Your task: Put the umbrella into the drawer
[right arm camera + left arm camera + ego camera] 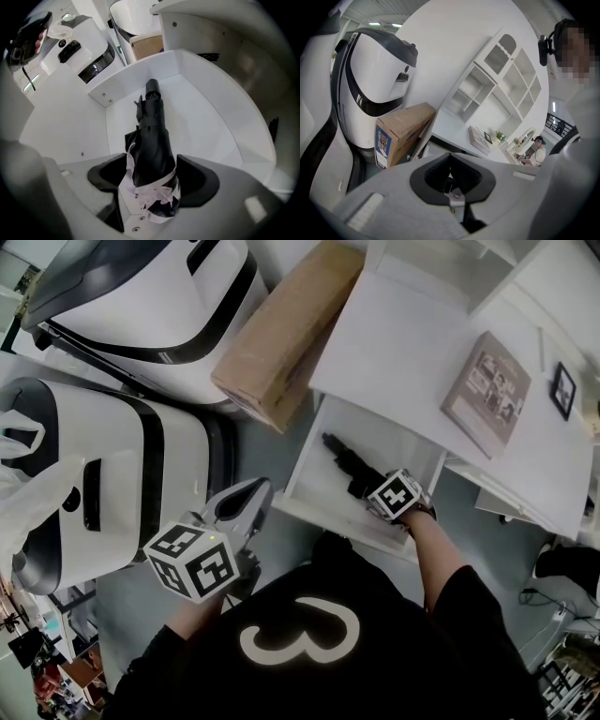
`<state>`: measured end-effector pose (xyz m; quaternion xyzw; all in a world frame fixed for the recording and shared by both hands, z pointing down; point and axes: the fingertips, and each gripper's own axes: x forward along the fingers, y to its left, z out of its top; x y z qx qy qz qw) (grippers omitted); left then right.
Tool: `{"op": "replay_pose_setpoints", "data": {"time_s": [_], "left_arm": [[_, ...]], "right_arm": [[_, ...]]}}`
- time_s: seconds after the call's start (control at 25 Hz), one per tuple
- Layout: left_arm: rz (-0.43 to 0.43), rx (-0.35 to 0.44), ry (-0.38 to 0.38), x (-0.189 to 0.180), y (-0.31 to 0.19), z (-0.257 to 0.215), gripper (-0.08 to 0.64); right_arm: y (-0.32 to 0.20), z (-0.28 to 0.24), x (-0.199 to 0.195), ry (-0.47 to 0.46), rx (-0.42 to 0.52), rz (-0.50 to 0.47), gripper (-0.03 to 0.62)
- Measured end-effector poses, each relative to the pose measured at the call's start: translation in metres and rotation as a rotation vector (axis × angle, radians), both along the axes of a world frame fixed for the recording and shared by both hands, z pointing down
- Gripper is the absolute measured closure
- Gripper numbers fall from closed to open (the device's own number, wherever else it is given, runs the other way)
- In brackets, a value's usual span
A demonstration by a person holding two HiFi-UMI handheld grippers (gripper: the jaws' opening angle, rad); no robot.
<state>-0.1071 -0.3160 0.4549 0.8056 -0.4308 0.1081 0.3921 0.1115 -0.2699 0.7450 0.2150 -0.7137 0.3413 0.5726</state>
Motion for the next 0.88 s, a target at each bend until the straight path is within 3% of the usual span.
{"op": "replay_pose_setpoints", "data": {"time_s": [0.2,0.36,0.52,0.64,0.84,0.88], "left_arm": [[0.021,0.026,0.024,0.006,0.015,-0.01,0.551],[0.047,0.052,0.05,0.013,0.029,-0.022,0.551],[0.076,0.08,0.075,0.024,0.046,-0.035,0.551],[0.104,0.115,0.092,0.031,0.056,-0.049,0.551],[0.15,0.168,0.11,0.039,0.08,-0.075,0.551],[0.157,0.178,0.11,0.041,0.084,-0.079,0.551]], "right_arm": [[-0.007,-0.035,0.001,-0.022,0.117,0.014,0.267],[0.0,-0.084,-0.005,-0.11,0.159,0.048,0.267],[0.001,-0.149,-0.005,-0.21,0.29,0.113,0.283],[0.002,-0.212,-0.012,-0.343,0.422,0.186,0.431],[0.026,-0.304,-0.031,-0.565,0.613,0.258,0.541],[0.032,-0.322,-0.035,-0.632,0.63,0.288,0.587]]}}
